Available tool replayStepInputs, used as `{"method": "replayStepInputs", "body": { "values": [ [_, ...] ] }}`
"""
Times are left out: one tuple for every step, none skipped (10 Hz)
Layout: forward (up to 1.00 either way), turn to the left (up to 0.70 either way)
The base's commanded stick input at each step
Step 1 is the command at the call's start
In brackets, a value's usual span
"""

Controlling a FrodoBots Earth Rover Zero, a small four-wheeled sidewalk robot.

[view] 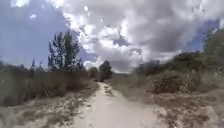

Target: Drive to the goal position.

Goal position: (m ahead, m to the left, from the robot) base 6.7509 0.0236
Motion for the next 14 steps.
{"method": "replayStepInputs", "body": {
  "values": [
    [0.85,0.0],
    [0.85,0.0],
    [0.85,0.0],
    [0.85,0.0],
    [0.85,0.0],
    [0.85,0.0],
    [0.85,0.0],
    [0.85,0.0],
    [0.85,0.0],
    [0.85,0.0],
    [0.85,0.0],
    [0.85,0.0],
    [0.85,0.0],
    [0.85,0.0]
  ]
}}
